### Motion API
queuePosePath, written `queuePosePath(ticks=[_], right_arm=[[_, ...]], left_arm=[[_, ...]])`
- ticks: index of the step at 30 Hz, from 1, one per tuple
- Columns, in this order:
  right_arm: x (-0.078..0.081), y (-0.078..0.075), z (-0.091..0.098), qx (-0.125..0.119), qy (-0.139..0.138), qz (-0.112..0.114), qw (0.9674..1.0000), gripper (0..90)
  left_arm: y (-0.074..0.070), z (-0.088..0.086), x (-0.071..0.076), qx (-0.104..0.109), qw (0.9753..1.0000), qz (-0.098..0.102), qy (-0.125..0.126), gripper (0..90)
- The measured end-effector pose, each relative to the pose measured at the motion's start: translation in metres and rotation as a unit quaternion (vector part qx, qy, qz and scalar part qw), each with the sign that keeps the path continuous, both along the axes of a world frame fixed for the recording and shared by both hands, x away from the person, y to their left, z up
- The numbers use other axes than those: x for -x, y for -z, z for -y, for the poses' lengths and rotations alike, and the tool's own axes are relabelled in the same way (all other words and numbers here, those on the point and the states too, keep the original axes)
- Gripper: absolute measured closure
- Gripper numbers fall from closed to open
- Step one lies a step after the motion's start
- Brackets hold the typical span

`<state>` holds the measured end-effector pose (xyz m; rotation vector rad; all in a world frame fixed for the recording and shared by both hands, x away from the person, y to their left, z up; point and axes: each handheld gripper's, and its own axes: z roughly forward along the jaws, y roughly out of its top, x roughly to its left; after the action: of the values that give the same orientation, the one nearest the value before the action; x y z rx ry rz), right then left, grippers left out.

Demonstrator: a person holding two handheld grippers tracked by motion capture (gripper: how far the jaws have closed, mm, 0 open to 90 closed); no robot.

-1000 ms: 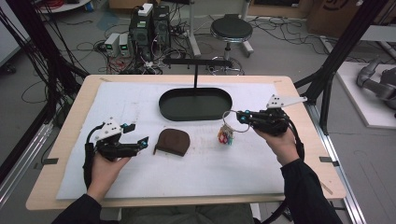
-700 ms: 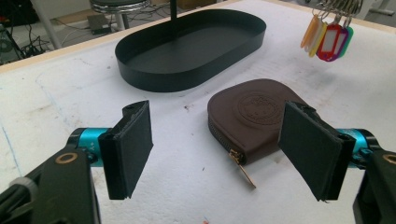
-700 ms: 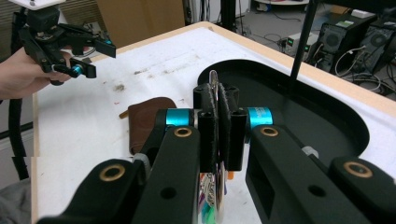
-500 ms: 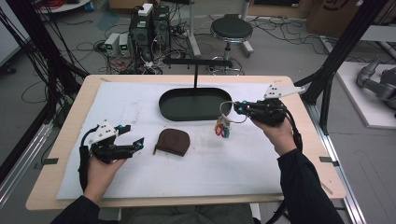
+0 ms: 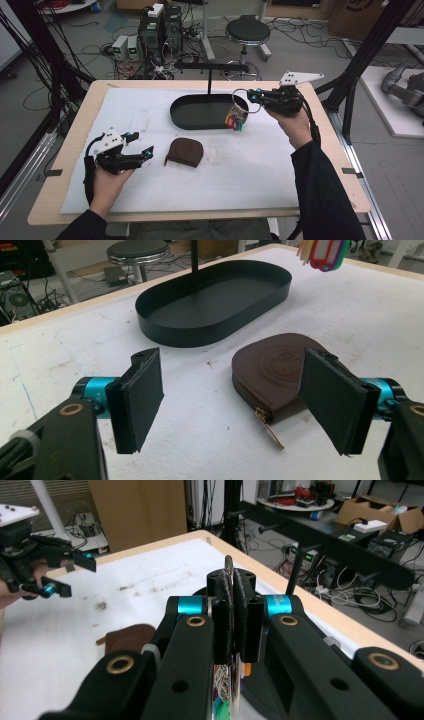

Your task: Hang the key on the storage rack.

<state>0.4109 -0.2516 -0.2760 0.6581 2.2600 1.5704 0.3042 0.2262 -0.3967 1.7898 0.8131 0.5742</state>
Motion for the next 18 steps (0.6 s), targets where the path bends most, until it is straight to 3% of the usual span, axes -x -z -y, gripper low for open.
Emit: queuePosePath(ticks=[9, 18], right_arm=[[-0.019, -0.006, -0.007, 0.005, 0.013, 0.004, 0.9999, 87.5], [-0.041, 0.000, -0.013, 0.021, 0.027, -0.002, 0.9994, 87.4]], left_arm=[[0.002, -0.002, -0.001, 0.001, 1.0000, -0.001, -0.002, 25.9], [0.003, -0.003, -0.002, 0.001, 1.0000, -0.002, -0.002, 25.9]])
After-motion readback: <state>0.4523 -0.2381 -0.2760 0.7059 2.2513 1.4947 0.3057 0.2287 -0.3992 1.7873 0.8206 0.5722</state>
